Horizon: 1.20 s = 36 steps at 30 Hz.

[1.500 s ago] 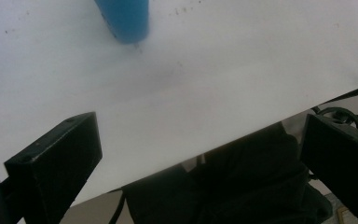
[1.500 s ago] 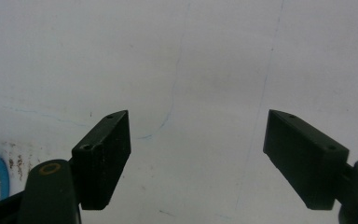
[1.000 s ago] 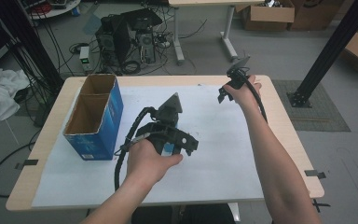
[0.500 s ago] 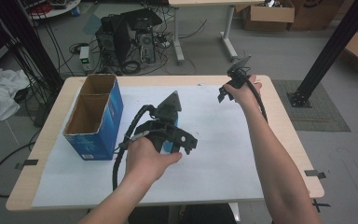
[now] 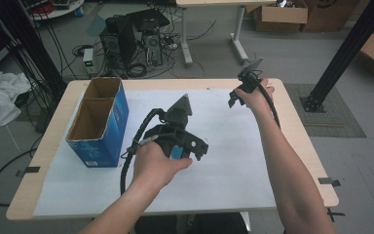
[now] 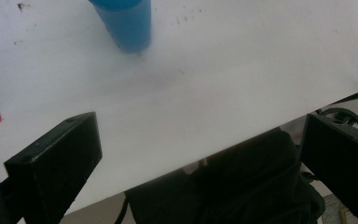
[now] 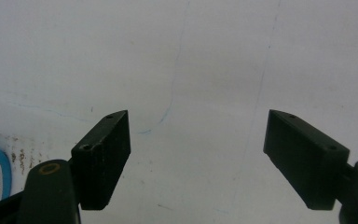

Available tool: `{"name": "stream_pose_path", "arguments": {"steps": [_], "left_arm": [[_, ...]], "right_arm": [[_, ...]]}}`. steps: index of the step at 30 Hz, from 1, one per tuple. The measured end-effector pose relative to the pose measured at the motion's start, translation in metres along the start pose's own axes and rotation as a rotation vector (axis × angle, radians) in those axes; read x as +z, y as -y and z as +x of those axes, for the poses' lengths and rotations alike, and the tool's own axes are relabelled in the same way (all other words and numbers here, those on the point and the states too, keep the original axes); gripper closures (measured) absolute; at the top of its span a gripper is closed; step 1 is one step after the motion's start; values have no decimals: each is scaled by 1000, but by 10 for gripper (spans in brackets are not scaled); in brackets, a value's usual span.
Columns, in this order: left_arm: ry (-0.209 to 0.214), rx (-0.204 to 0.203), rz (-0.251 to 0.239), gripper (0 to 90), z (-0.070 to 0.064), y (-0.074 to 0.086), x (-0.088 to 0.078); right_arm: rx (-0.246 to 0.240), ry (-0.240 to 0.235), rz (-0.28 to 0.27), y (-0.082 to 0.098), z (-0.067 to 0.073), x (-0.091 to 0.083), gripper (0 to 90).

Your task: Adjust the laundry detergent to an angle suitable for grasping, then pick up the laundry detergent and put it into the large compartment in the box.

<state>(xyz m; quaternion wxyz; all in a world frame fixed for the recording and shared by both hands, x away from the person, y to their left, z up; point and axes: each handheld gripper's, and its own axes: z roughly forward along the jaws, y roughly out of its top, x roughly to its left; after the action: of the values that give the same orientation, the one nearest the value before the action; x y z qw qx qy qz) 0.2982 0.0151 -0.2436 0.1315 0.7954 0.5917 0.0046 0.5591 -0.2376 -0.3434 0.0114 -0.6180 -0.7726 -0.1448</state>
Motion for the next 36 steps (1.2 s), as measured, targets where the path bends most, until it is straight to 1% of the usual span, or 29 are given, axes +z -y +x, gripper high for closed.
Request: {"name": "stream_pose_path", "arguments": {"steps": [1,3,5,6,12,13,19,25,27,30,33,36], "left_arm": [[1,-1,-3,1,0,0,0],[1,1,-1,1,-1,-1,0],[-2,3,-1,1,-1,-2,-1],[-3,-1,-4,1,-1,-2,-1],[-5,-2,-9,1,-1,-1,-6],[-11,-7,-10,1,-1,0,-7],[-12,-7,-15,1,-2,-4,-13],[-20,-11,-27,1,-3,-17,-17],[-39,-12,-32,1,-3,-23,-17],[-45,-24,-44,1,-1,-32,-18],[-55,-29,-37,1,2,-42,-17],[-68,-41,-44,1,5,-54,-15]], "right_arm": [[-4,1,-2,0,-1,0,230],[4,-1,-1,1,-1,-1,230],[-6,-1,-6,2,-2,-1,230],[0,-2,-3,2,-2,-2,230],[5,-8,-11,3,-5,-3,232],[4,-10,-10,3,-6,-3,232],[1,-19,-9,2,-4,-2,232],[-6,-22,-9,2,-1,-2,230],[-9,-27,-13,3,-1,-2,230],[-12,-32,-15,3,0,-3,230],[-9,-37,-14,3,-1,-4,229],[-13,-39,-17,4,0,-4,229]]}}
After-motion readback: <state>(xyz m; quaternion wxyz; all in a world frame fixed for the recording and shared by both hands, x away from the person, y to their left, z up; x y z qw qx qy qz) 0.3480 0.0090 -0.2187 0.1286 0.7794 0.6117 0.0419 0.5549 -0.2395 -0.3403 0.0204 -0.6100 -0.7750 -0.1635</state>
